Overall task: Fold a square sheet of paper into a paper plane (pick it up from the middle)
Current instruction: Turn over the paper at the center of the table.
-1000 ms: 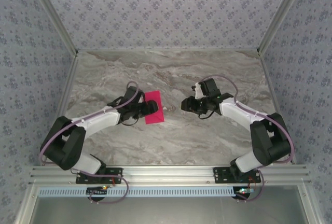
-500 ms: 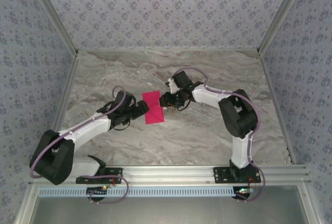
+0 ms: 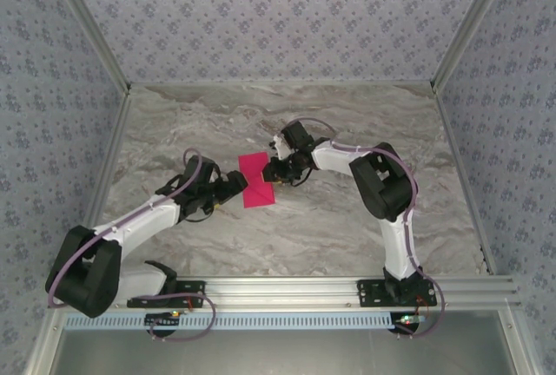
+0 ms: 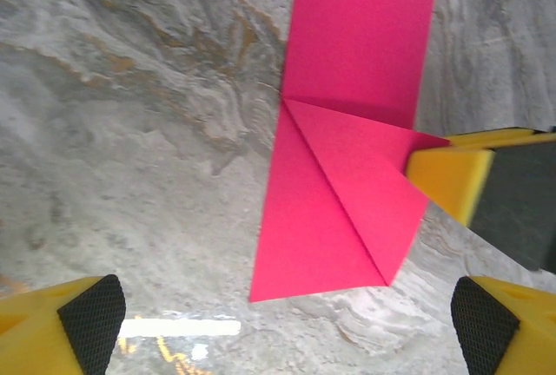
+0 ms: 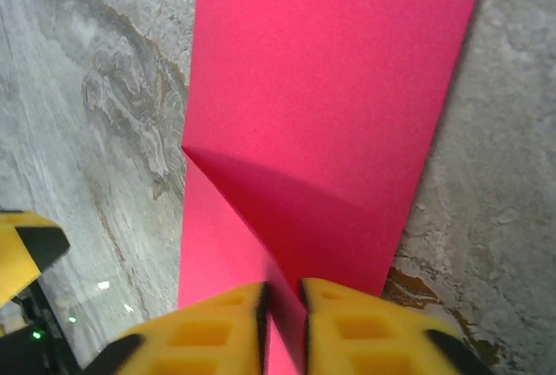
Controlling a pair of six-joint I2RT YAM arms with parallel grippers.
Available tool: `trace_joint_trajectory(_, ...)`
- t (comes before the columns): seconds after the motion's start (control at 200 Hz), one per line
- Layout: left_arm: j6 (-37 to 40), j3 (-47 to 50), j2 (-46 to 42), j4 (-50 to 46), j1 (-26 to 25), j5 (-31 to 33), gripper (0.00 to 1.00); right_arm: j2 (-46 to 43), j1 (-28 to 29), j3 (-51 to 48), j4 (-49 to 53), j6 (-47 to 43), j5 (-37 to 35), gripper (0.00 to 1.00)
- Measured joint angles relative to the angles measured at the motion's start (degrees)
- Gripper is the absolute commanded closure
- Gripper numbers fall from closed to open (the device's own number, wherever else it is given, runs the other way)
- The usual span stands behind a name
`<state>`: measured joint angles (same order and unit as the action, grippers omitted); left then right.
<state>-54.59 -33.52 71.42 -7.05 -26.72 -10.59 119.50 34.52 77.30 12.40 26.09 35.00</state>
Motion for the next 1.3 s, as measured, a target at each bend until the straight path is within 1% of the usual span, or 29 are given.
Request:
trace_joint_trajectory(0.03, 0.00, 0.02, 0.13, 0.52, 0.00, -0.66, 0.01, 0.07, -0.04, 0.00, -0.46, 0.02, 0.24, 0.94)
trace_joint_trajectory(0.13, -0.15, 0.59, 0.24, 3.17, 0.00, -3.04, 0.01, 0.04, -0.37, -0.87, -3.89, 1.53, 1.79, 0.96)
trace_joint_trajectory(0.25, -0.74, 2.05, 0.48, 6.88, 0.00, -6.10, 0.01, -1.16, -1.57, -5.42, -10.12, 4.85, 3.82, 0.96)
trace_joint_trajectory(0.44, -3.56, 4.81, 1.86, 15.45, 0.00, -11.15, 0.05, -5.92, -4.28, -13.53, -18.58, 13.62, 6.43, 0.97)
trace_joint_trajectory(0.645, -7.54, 6.25, 4.98, 25.46, -0.92, -14.21, 0.11, -11.69, -5.29, -19.10, -26.71, 22.71, 7.08, 0.97)
trace_joint_trajectory(0.744, -9.40, 6.27, 8.02, 30.16, -2.08, -15.23, 0.18, -13.31, -5.35, -21.57, -30.60, 27.04, 7.10, 0.97)
trace_joint_trajectory(0.904, -11.50, 6.27, 13.03, 36.65, -3.41, -16.24, 0.34, -13.70, -5.35, -23.23, -33.57, 31.71, 7.08, 0.96)
trace_joint_trajectory(1.064, -10.32, 6.25, 15.93, 40.00, -3.76, -16.46, 0.47, -14.01, -5.35, -24.02, -34.40, 33.75, 7.34, 0.96)
trace_joint_trajectory(1.209, -6.54, 5.77, 17.33, 40.76, -3.78, -15.85, 0.51, -14.01, -5.35, -24.30, -34.51, 34.58, 7.74, 0.96)
trace_joint_trajectory(1.299, -3.89, 5.25, 18.08, 41.40, -3.78, -15.58, 0.52, -14.01, -5.25, -24.33, -34.49, 34.58, 7.91, 0.96)
